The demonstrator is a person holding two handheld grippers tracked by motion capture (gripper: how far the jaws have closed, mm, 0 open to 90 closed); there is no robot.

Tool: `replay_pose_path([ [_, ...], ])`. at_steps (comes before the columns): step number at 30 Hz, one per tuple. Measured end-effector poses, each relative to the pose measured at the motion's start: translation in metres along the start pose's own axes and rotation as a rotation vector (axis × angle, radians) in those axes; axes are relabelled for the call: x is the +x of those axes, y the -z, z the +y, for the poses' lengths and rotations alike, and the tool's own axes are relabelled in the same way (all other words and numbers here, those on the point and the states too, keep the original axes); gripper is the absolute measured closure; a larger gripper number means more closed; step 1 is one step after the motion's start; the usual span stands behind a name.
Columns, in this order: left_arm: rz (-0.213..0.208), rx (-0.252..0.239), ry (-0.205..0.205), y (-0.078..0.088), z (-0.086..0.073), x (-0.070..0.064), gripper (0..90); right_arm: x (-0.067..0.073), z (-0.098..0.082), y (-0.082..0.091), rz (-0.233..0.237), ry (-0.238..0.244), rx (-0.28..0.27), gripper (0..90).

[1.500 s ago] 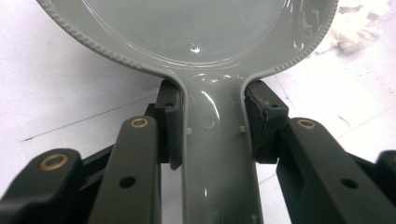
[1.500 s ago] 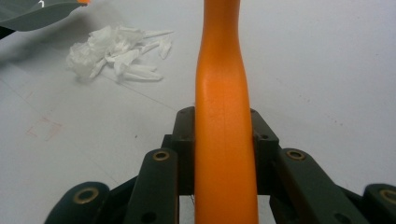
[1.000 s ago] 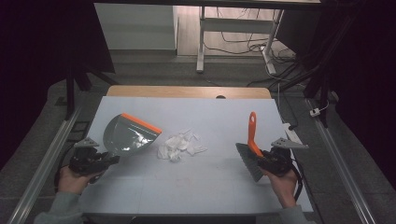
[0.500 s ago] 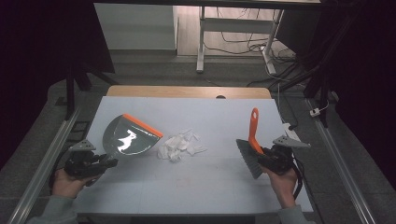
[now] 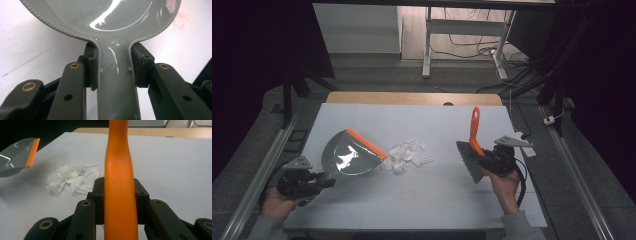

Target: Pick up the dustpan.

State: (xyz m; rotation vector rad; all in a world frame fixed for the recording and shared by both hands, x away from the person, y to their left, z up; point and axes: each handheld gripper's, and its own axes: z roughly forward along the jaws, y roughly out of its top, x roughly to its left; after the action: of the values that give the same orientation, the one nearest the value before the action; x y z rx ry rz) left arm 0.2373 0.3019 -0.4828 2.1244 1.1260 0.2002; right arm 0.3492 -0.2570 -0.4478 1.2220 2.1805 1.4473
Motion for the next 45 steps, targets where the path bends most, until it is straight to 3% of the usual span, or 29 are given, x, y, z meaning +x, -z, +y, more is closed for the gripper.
replay_pose_path([
  [8, -0.017, 0.033, -0.036, -0.004, -0.004, -0.004, 61.7, 0.008, 0.017, -0.021, 0.012, 0.027, 0.017, 70.4],
  [24, -0.047, 0.096, -0.100, -0.015, -0.003, -0.013, 61.7, 0.008, 0.026, -0.051, 0.003, 0.004, 0.034, 70.3],
  [35, -0.080, 0.152, -0.125, -0.022, -0.011, -0.019, 61.7, 0.004, 0.029, -0.074, -0.009, -0.009, 0.049, 70.3],
  [45, -0.100, 0.170, -0.137, -0.026, -0.014, -0.020, 61.7, 0.007, 0.039, -0.098, -0.017, 0.005, 0.074, 70.4],
])
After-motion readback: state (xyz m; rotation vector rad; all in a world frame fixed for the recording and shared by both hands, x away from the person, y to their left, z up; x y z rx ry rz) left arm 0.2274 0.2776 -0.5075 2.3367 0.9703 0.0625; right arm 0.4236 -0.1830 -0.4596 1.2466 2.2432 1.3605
